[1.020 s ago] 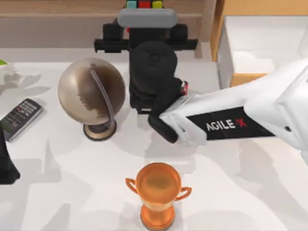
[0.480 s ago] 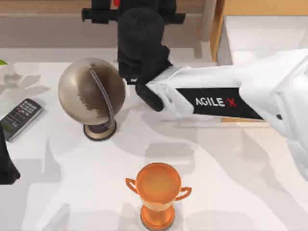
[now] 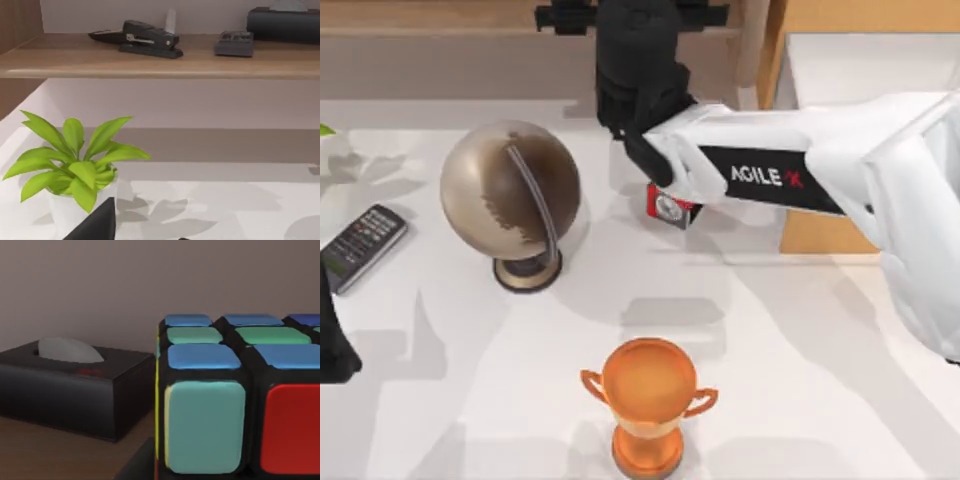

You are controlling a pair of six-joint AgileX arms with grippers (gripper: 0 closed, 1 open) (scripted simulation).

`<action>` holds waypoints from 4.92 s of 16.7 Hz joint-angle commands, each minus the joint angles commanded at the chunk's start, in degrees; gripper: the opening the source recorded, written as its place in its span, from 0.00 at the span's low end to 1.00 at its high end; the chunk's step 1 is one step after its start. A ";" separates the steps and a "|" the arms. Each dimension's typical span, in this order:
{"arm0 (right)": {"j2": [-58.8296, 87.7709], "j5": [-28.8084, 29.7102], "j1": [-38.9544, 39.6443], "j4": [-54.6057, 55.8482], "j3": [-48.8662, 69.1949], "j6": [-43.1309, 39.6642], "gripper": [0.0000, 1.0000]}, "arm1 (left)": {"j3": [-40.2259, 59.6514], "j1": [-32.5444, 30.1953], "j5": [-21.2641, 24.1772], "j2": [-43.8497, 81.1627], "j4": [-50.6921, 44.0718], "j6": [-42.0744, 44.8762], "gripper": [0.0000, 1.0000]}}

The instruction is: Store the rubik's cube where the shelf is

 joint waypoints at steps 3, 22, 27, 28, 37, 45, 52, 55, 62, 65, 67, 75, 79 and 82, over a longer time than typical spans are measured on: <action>0.01 0.01 -0.03 0.03 -0.01 -0.03 0.00 | 0.00 0.00 0.00 0.00 0.00 0.00 1.00; 0.01 0.01 -0.03 0.03 -0.01 -0.03 1.00 | 0.00 0.00 0.00 0.00 0.00 0.00 1.00; 0.00 0.01 0.13 0.02 -0.01 -0.02 1.00 | 0.00 0.00 0.00 0.00 0.00 0.00 1.00; -0.33 -0.13 0.13 0.57 -0.51 -0.41 1.00 | 0.00 0.00 0.00 0.00 0.00 0.00 1.00; -15.37 -8.87 1.81 29.11 -26.88 -16.34 1.00 | 0.00 0.00 0.00 0.00 0.00 0.00 1.00; -29.92 -19.34 1.75 54.85 -64.20 -43.18 1.00 | 0.00 0.00 0.00 0.00 0.00 0.00 1.00; -33.65 -21.76 -6.10 60.96 -88.75 -69.17 1.00 | 0.00 0.00 0.00 0.00 0.00 0.00 1.00; -32.87 -20.29 -12.09 59.85 -93.76 -78.26 1.00 | 0.00 0.00 0.00 0.00 0.00 0.00 1.00; -31.18 -18.38 -18.22 57.56 -96.06 -85.10 1.00 | 0.00 0.00 0.00 0.00 0.00 0.00 1.00; -30.18 -18.45 -18.00 57.24 -95.85 -85.02 1.00 | 0.00 0.00 0.00 0.00 0.00 0.00 1.00; -30.43 -18.53 -18.29 57.15 -95.18 -85.02 1.00 | 0.00 0.00 0.00 0.00 0.00 0.00 1.00; -30.25 -20.57 -20.42 53.14 -90.67 -85.11 1.00 | 0.00 0.00 0.00 0.00 0.00 0.00 1.00; -30.25 -20.57 -20.42 53.14 -90.67 -85.11 0.92 | 0.00 0.00 0.00 0.00 0.00 0.00 1.00; -30.25 -20.57 -20.42 53.14 -90.67 -85.11 0.70 | 0.00 0.00 0.00 0.00 0.00 0.00 1.00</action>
